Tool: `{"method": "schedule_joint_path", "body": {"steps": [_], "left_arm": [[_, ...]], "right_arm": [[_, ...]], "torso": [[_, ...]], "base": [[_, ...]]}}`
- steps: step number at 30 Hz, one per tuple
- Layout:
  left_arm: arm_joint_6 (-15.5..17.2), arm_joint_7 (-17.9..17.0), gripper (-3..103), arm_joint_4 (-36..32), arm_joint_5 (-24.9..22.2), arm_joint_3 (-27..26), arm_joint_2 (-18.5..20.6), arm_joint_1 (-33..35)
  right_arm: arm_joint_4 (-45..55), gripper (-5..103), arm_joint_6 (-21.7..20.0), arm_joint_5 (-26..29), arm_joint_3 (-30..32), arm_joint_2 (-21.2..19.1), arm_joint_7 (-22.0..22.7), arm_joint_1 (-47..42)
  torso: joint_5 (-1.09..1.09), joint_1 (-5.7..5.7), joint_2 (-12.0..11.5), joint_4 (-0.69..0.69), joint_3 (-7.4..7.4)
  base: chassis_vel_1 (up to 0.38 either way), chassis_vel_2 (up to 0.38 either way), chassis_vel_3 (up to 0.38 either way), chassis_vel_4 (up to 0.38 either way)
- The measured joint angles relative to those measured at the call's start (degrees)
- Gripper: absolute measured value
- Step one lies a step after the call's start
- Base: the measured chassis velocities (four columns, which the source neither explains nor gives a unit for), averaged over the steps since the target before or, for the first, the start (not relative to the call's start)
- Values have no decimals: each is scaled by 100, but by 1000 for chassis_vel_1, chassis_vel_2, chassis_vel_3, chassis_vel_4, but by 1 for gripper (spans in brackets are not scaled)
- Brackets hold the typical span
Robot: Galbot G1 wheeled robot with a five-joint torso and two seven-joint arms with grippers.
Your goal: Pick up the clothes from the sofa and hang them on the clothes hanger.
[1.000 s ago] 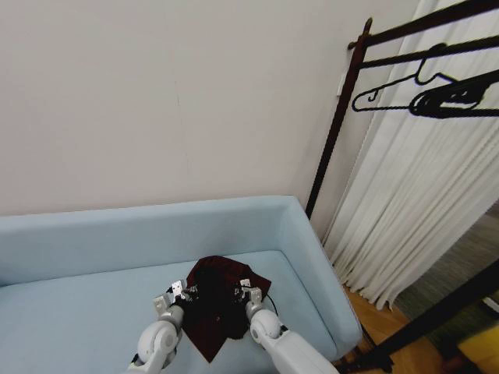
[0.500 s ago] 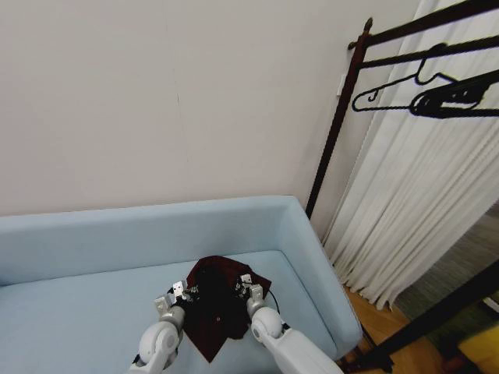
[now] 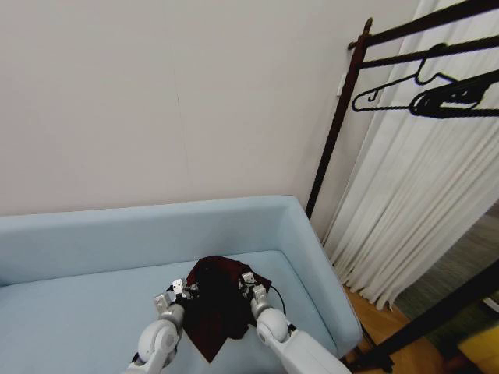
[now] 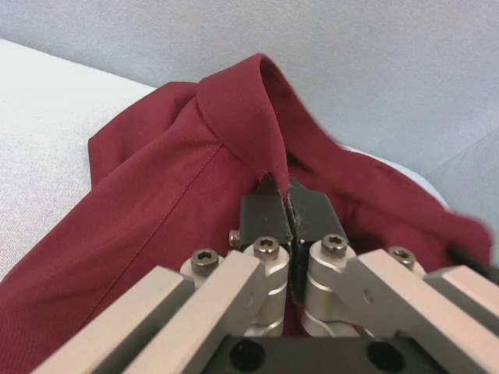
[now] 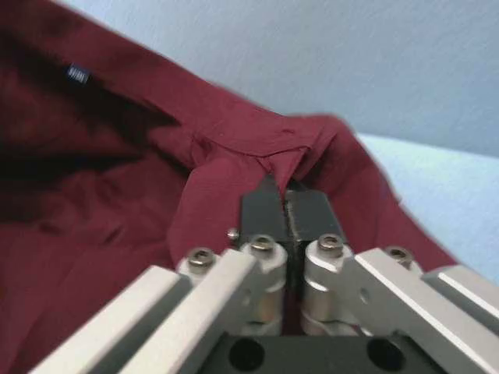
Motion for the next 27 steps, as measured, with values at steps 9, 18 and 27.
{"method": "schedule_joint_path", "body": {"steps": [9, 18, 27], "left_arm": [[-2, 14, 0, 43, -6, 26, 45, -68], [3, 14, 0, 84, -8, 110, 45, -119], [7, 45, 0, 58, -3, 98, 57, -70]], "right_arm": [[-209, 38, 17, -74, -126, 141, -15, -25], [-129, 66, 50, -153, -167, 168, 32, -62], [-195, 97, 148, -277, -137, 214, 67, -32]], "torso": [[0, 0, 0, 0, 0], [0, 0, 0, 0, 0], [0, 0, 0, 0, 0]], "base": [[0, 0, 0, 0], [0, 0, 0, 0], [0, 0, 0, 0]]}}
